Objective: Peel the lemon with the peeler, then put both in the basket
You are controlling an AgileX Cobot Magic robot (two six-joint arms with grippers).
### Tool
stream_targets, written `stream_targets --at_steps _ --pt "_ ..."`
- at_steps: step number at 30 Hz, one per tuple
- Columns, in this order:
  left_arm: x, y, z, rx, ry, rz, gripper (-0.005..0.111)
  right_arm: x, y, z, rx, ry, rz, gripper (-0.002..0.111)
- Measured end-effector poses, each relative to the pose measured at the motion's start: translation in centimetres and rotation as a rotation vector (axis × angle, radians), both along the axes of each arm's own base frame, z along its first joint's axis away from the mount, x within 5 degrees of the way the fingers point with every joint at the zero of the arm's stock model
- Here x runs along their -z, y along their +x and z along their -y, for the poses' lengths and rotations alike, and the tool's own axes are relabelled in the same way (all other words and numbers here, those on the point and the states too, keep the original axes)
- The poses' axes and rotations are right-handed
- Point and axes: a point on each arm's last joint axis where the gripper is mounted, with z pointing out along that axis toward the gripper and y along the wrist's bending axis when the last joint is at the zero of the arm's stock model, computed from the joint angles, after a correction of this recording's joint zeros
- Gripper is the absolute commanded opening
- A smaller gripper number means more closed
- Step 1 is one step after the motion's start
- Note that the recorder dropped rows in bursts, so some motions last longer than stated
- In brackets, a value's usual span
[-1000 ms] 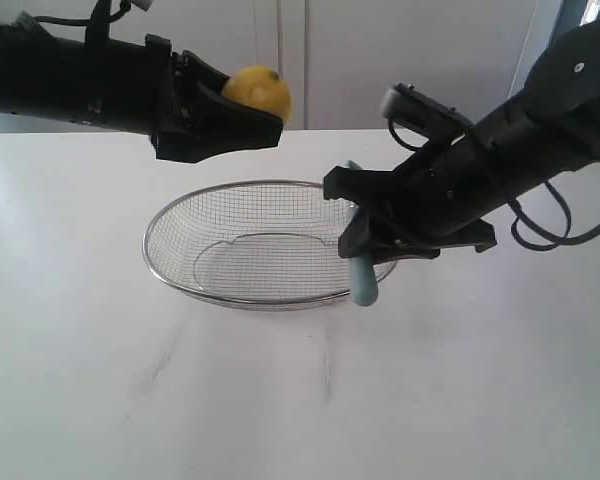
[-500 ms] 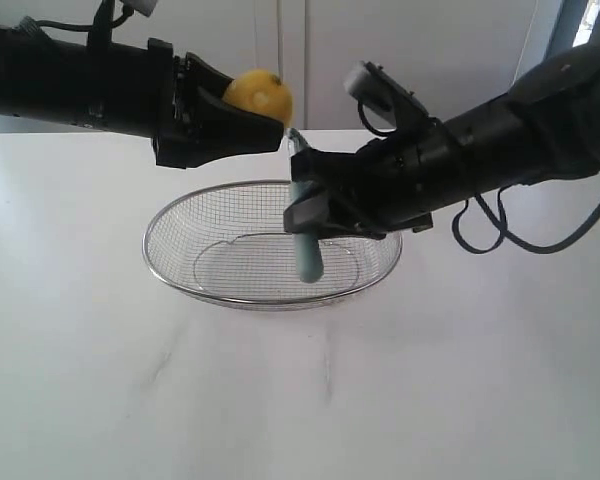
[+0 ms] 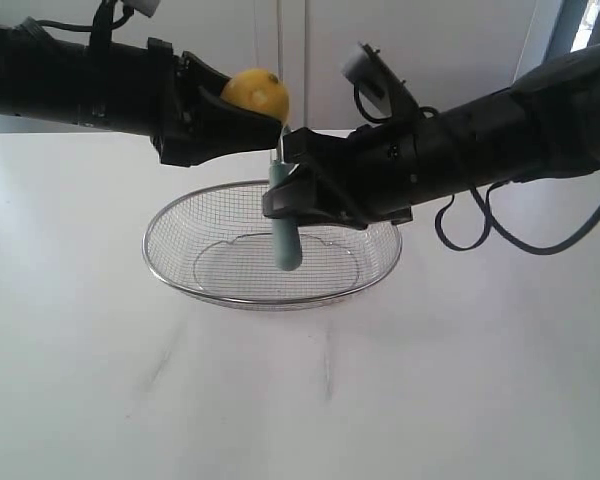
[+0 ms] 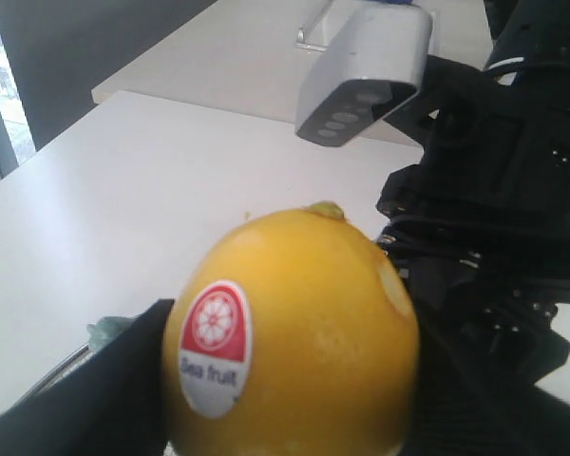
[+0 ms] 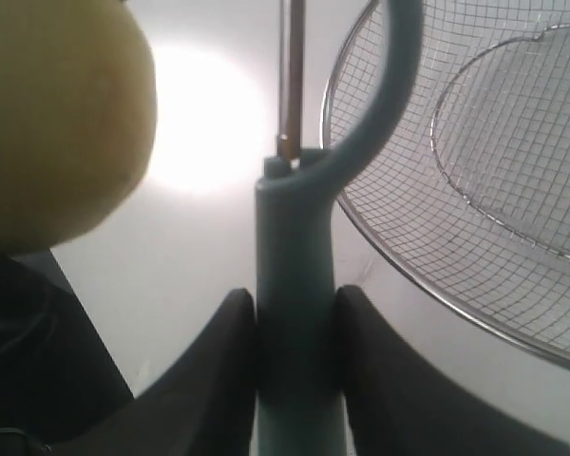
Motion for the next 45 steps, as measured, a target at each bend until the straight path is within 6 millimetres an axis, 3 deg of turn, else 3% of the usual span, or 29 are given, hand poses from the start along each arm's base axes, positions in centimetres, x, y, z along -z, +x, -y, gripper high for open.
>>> stream_targets --at_steps 20,36,45 --pt "0.0 0.0 0.0 -0.002 0.001 0.0 0.0 -0.2 0.0 -0.1 0.01 0.019 -0.005 0.0" --pt "0.0 0.0 0.0 -0.002 -0.001 0.002 0.0 -3.6 -0.7 0.8 0.114 0.052 0.085 0.0" --pt "0.0 0.0 0.0 -0.004 -0.005 0.0 0.0 -3.8 -0.8 0.9 0.116 0.056 0.088 0.0"
